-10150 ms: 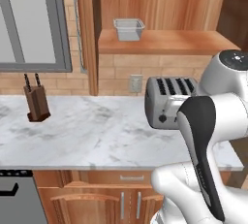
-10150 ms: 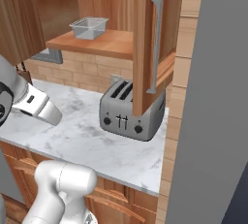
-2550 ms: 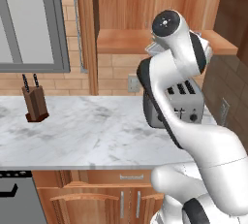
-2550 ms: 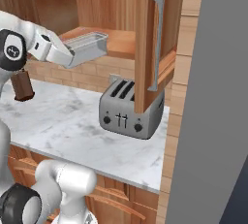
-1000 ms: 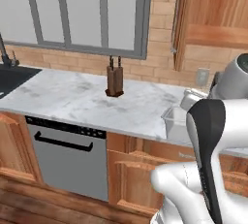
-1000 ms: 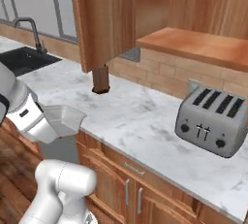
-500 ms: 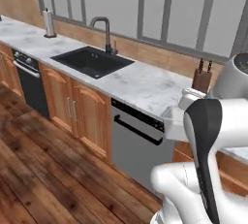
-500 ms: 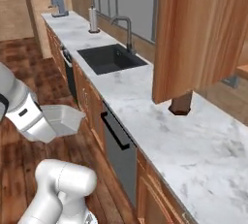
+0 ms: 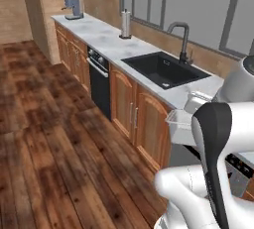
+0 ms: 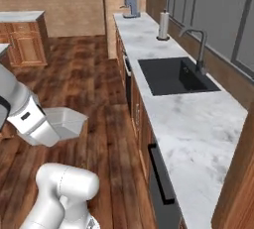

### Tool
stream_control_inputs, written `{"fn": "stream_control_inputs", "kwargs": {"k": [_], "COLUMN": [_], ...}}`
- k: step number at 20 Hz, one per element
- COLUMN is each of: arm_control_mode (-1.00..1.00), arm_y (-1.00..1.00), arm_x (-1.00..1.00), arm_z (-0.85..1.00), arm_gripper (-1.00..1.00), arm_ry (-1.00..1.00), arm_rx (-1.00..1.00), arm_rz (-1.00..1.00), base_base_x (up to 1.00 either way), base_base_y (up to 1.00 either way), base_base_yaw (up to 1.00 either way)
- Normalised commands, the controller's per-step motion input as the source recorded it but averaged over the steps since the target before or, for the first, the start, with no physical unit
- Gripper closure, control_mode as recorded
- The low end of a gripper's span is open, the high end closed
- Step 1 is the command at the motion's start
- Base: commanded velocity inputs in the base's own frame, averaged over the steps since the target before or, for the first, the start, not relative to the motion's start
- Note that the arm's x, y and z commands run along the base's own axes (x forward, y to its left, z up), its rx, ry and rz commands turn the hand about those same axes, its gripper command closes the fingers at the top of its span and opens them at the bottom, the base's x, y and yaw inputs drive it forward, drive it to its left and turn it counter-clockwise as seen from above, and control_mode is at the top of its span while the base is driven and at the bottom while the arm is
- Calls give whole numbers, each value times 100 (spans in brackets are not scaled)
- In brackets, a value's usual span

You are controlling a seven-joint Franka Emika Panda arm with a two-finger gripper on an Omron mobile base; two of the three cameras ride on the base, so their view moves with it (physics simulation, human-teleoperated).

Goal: Retrieve the tupperware and aluminum foil from the cabinet and place them on the dining counter near the plate with steak and sweet potato to prepare for storing leftovers.

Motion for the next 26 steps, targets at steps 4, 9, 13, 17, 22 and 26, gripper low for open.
{"fn": "stream_control_inputs", "kwargs": {"k": [4,9,13,17,22,26], "arm_control_mode": [100,100,100,100,100,100], "arm_y": [0,0,0,0,0,0], "arm_x": [0,0,0,0,0,0], "arm_z": [0,0,0,0,0,0], "arm_gripper": [100,100,100,100,100,100], "arm_ry": [0,0,0,0,0,0], "arm_rx": [0,0,0,0,0,0], "arm_rz": [0,0,0,0,0,0], "base_base_x": [100,100,100,100,100,100], "base_base_y": [0,0,0,0,0,0], "base_base_yaw": [35,28,27,27,28,27]}}
